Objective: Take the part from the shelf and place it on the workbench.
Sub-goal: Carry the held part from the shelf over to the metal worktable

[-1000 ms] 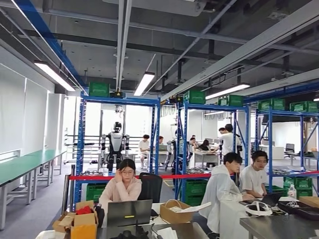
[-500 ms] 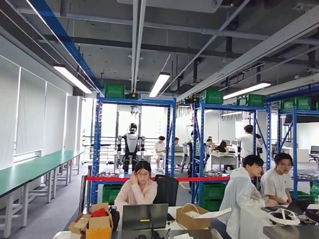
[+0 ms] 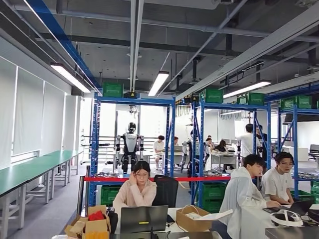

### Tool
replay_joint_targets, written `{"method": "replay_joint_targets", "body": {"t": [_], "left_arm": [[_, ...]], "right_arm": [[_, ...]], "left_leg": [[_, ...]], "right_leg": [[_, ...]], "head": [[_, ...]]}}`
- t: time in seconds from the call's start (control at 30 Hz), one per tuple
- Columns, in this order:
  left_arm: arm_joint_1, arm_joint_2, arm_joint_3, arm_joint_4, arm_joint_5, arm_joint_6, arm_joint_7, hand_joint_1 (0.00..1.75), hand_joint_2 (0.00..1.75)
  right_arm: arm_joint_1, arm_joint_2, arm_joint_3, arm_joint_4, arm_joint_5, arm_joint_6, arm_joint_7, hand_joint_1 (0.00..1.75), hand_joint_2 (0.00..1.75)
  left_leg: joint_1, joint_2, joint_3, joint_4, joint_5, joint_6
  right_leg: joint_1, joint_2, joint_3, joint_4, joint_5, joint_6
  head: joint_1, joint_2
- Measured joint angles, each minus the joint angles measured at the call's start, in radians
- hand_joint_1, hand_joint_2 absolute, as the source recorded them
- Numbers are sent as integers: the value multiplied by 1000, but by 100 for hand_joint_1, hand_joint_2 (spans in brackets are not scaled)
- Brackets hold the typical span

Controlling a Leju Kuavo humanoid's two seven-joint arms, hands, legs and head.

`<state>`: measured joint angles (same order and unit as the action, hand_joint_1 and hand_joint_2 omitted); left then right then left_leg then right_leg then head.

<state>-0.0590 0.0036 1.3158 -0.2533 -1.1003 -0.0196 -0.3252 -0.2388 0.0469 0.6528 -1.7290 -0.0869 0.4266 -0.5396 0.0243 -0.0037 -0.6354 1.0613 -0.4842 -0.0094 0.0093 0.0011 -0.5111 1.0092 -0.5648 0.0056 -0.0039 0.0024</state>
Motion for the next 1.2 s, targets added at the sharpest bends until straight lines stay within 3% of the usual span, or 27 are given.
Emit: {"method": "replay_joint_targets", "body": {"t": [0.07,0.13,0.23,0.27,0.3,0.4,0.47,0.57,0.63,0.73,0.77,0.8,0.83,0.9,0.97,1.1,1.17,1.2], "left_arm": [[0,0,0,0,-1,0,-1,0,175],[0,0,0,0,-2,3,-2,0,175],[-2,0,0,0,-6,8,-3,0,175],[-2,0,0,0,-8,9,-4,0,175],[-1,0,0,0,-10,9,-4,0,175],[0,-4,0,0,-11,9,-4,0,175],[-1,-8,0,0,-11,9,-4,0,175],[-3,-9,1,0,-12,9,-3,0,175],[-5,-9,1,0,-12,9,-4,0,175],[-3,-6,2,0,-13,9,-4,0,175],[-1,-5,2,0,-13,9,-4,0,175],[1,-4,2,0,-13,9,-4,0,175],[3,-4,2,0,-13,9,-4,0,175],[3,-2,3,0,-13,9,-4,0,175],[1,-2,4,0,-13,9,-4,0,175],[2,-2,4,0,-13,9,-5,0,175],[1,-2,4,0,-13,9,-5,0,175],[0,-2,4,0,-13,9,-6,0,175]], "right_arm": [[1,0,-1,-4,0,0,-1,175,175],[1,0,-4,-12,0,0,-3,175,175],[11,-7,-7,-17,1,0,-6,175,175],[16,-11,-8,-18,2,0,-8,175,175],[21,-14,-8,-19,4,0,-10,175,175],[26,-19,-8,-28,11,2,-18,175,175],[27,-22,-8,-32,17,2,-25,175,175],[28,-23,-8,-39,22,4,-30,175,175],[25,-23,-7,-45,23,5,-33,175,175],[20,-23,-8,-48,28,4,-39,175,175],[21,-23,-8,-50,32,3,-40,175,175],[21,-23,-8,-52,34,3,-40,175,175],[22,-23,-8,-54,35,2,-38,175,175],[24,-23,-8,-58,31,2,-32,175,175],[26,-23,-8,-61,27,2,-25,175,175],[29,-23,-8,-67,25,2,-22,175,175],[29,-23,-9,-71,24,2,-22,175,175],[30,-23,-9,-72,24,2,-22,175,175]], "left_leg": [[-1,-1,6,-1,-7,15],[2,-1,20,-4,-16,28],[-1,-2,36,-4,-32,37],[-2,-3,43,-4,-38,37],[-3,-4,52,-4,-45,37],[-3,-8,82,-7,-67,31],[-1,-8,91,-15,-74,24],[-2,-6,102,-31,-79,11],[-5,-4,92,-1,-98,6],[-5,-4,-13,173,-153,-1],[-4,-4,-45,211,-152,-5],[-2,-4,-60,216,-131,-9],[1,-3,-56,183,-91,-13],[4,-1,-17,69,-9,-19],[1,1,15,0,11,-11],[-4,-1,26,-10,-11,20],[-1,-1,35,-11,-19,31],[-2,-1,39,-11,-24,35]], "right_leg": [[-3,-1,4,2,-10,9],[-5,-1,-20,63,-41,19],[-9,-1,-145,264,-97,27],[-8,0,-179,298,-90,26],[-8,0,-192,290,-62,23],[5,1,-149,119,72,2],[14,2,-126,54,98,-13],[14,1,-107,21,86,-28],[7,-2,-80,-12,85,-32],[4,-4,-54,-23,72,-35],[3,-3,-45,-23,65,-35],[2,-2,-35,-23,57,-33],[1,-2,-23,-22,47,-30],[-1,-1,4,-19,25,-19],[0,0,15,-13,7,-6],[-4,-1,15,0,-13,11],[-7,-1,-28,83,-49,20],[-8,-1,-70,154,-73,23]], "head": [[0,0],[-1,0],[-1,0],[-1,0],[-1,0],[-1,0],[-1,0],[-1,0],[-1,0],[-1,0],[-1,0],[-1,0],[-1,0],[-1,0],[-1,0],[-1,0],[-1,0],[-1,0]]}}
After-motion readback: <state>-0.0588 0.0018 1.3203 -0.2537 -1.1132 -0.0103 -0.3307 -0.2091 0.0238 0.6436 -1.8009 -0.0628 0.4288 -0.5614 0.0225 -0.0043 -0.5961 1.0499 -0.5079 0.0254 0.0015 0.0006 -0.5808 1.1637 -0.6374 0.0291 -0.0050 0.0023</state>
